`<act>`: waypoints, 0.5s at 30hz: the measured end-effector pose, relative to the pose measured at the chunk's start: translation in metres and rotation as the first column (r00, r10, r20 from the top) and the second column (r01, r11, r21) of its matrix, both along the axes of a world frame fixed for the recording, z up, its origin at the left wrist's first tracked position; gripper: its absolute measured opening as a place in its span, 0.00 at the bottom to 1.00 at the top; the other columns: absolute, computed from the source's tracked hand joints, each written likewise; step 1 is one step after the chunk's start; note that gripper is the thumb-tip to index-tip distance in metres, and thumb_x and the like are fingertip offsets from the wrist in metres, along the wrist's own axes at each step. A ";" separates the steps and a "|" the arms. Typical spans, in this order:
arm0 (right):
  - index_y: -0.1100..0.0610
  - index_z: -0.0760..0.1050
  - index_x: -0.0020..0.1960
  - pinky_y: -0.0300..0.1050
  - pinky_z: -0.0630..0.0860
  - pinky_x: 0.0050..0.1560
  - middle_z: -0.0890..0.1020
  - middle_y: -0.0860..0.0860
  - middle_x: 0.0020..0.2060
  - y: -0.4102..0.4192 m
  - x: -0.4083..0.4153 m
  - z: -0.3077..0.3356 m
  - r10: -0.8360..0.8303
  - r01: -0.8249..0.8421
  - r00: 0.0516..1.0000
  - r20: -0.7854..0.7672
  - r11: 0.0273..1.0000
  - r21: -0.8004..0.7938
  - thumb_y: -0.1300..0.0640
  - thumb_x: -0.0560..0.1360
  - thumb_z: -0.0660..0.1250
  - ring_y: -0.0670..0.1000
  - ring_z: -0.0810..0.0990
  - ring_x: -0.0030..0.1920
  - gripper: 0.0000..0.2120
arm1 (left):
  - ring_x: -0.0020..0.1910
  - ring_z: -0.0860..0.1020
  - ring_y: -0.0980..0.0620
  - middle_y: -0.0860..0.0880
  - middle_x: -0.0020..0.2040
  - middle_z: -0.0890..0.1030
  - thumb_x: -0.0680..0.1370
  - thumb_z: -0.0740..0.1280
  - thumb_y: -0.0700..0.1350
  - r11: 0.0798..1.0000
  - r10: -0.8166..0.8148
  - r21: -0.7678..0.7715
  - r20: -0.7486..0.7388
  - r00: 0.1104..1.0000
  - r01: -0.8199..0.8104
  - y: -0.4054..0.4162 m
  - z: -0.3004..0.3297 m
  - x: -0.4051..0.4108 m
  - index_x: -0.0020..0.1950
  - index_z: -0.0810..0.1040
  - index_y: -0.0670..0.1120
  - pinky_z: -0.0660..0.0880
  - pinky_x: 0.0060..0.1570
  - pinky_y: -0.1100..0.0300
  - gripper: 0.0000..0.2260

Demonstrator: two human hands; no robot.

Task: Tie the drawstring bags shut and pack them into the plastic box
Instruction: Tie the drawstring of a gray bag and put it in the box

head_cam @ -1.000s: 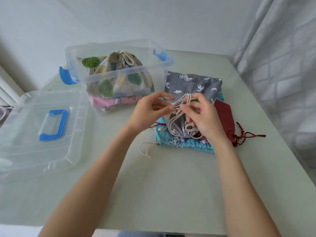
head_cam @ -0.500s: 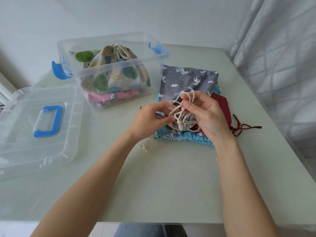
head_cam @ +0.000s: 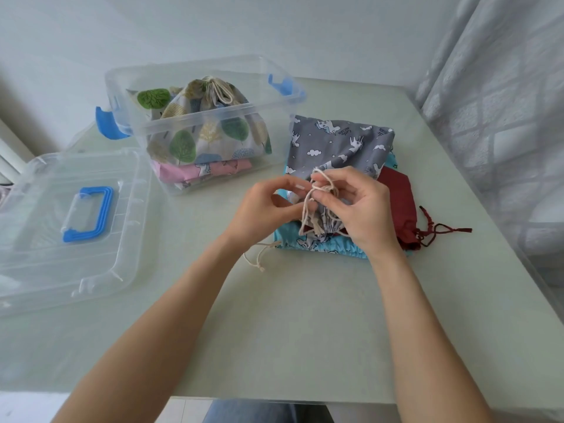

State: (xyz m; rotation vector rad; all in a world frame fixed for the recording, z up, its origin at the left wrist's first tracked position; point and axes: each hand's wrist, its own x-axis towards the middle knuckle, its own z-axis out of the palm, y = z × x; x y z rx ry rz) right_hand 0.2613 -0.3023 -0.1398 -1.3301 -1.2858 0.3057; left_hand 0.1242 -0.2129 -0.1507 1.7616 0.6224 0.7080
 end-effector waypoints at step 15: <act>0.57 0.78 0.49 0.39 0.79 0.43 0.85 0.48 0.38 -0.001 0.022 0.002 -0.196 0.204 0.843 -0.502 0.978 -0.040 0.62 0.77 0.64 0.48 0.84 0.42 0.04 | 0.58 0.79 0.50 0.48 0.50 0.83 0.77 0.58 0.44 0.705 0.208 -0.606 0.673 0.710 0.369 0.022 0.013 -0.013 0.38 0.78 0.45 0.72 0.63 0.54 0.12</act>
